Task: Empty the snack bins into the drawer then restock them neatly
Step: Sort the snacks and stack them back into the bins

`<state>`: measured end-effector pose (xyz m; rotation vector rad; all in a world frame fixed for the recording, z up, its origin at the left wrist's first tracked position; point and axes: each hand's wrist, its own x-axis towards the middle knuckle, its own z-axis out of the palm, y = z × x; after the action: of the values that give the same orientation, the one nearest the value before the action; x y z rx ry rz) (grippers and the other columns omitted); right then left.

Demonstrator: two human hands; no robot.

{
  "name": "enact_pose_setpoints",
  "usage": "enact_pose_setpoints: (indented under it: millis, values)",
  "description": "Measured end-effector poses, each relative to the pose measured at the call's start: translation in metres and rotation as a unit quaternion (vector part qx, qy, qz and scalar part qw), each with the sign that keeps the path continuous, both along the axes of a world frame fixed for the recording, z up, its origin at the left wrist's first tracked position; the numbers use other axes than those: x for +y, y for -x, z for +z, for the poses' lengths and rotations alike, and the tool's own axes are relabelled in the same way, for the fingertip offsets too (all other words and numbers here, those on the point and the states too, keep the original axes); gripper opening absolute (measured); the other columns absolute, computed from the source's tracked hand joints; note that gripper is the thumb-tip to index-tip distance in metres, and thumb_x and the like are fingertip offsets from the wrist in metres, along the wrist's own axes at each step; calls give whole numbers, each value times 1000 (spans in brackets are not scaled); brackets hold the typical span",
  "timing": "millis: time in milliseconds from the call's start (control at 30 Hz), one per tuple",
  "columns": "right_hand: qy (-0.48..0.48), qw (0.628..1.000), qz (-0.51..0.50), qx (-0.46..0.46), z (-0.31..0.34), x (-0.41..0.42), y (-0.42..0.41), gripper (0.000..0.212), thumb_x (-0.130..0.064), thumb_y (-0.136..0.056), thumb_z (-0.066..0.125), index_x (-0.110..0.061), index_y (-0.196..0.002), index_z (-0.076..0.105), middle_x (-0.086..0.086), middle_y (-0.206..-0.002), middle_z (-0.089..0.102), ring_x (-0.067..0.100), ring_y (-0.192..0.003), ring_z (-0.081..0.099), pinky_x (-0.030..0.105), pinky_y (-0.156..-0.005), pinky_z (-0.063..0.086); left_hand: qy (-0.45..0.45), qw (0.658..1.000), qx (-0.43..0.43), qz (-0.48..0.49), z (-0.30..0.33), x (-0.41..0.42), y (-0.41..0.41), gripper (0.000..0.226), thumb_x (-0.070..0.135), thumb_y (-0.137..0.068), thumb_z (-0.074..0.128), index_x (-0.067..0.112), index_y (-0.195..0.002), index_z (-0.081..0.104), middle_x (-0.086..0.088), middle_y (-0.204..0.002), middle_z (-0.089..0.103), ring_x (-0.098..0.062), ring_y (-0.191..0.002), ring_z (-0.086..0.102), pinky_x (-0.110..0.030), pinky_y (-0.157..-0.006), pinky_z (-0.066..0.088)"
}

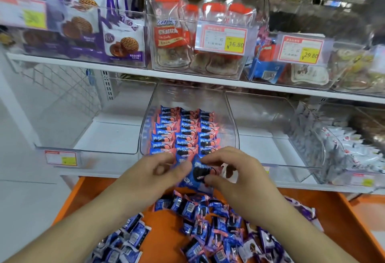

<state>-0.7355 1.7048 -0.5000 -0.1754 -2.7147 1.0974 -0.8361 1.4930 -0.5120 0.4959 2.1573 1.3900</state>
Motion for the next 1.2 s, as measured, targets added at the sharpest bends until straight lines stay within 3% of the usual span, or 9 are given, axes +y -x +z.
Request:
enact_pose_setpoints:
  millis: [67,167,267,367,500,633,767,900,1200]
  values:
    - [-19,999,21,16,1,-3,2,33,-22,-90,81,-43,-115,73,-26,-117,59,-3,-114,56,9,-92,41,26,999,36,-31,-1,-1,1,79,70,-72,75,40,-141,52,27,-127,62,7,-119,58,-18,-98,46]
    - [-37,998,40,-24,1,-2,8,46,-37,-93,76,-49,-134,59,-30,-129,53,-9,-120,51,10,-93,43,40,995,80,-37,1,1,7,84,60,-76,81,41,-150,47,26,-144,54,4,-132,50,-23,-110,41]
    - [62,993,65,-76,8,5,27,50,-32,-94,76,-47,-139,58,-23,-118,64,-7,-107,62,12,-84,50,-9,994,89,-55,7,6,27,59,48,-81,84,46,-133,57,19,-125,70,2,-116,64,-31,-105,49]
    - [57,996,68,-30,18,17,58,36,-18,-93,78,-34,-124,69,-6,-104,72,13,-89,70,32,-78,59,-21,991,118,-59,13,18,53,55,57,-77,84,49,-124,56,11,-107,76,-6,-102,69,-48,-100,54]
    - [-11,998,56,-34,13,35,100,30,-21,-90,79,-33,-116,70,-6,-93,73,13,-76,69,43,-73,60,9,982,180,-52,8,38,87,40,46,-83,82,42,-118,62,19,-98,74,4,-88,69,-23,-77,56]
    - [-128,983,72,-108,-6,45,122,33,-33,-88,81,-36,-118,67,-8,-97,71,12,-85,67,40,-80,57,70,978,188,-55,-19,47,108,51,46,-84,82,49,-128,57,15,-98,68,-2,-88,69,-34,-85,59]
    - [-197,964,95,-148,-14,42,128,45,-38,-87,82,-37,-129,67,-11,-113,71,11,-100,64,35,-91,54,119,969,202,-83,-37,53,112,37,39,-85,83,42,-118,67,15,-99,72,-3,-88,68,-37,-88,58]
    - [-193,962,107,-162,-10,41,126,54,-39,-90,80,-38,-141,62,-13,-132,67,9,-115,62,26,-96,50,137,965,209,-72,-39,55,112,32,31,-86,84,40,-112,68,15,-96,71,-4,-84,67,-31,-83,58]
    - [-159,970,90,-162,-7,42,124,38,-24,-98,73,-35,-134,69,-11,-128,71,6,-110,65,20,-92,51,170,952,249,-51,-29,53,108,27,25,-95,74,42,-116,72,16,-85,62,-2,-77,59,-12,-62,39]
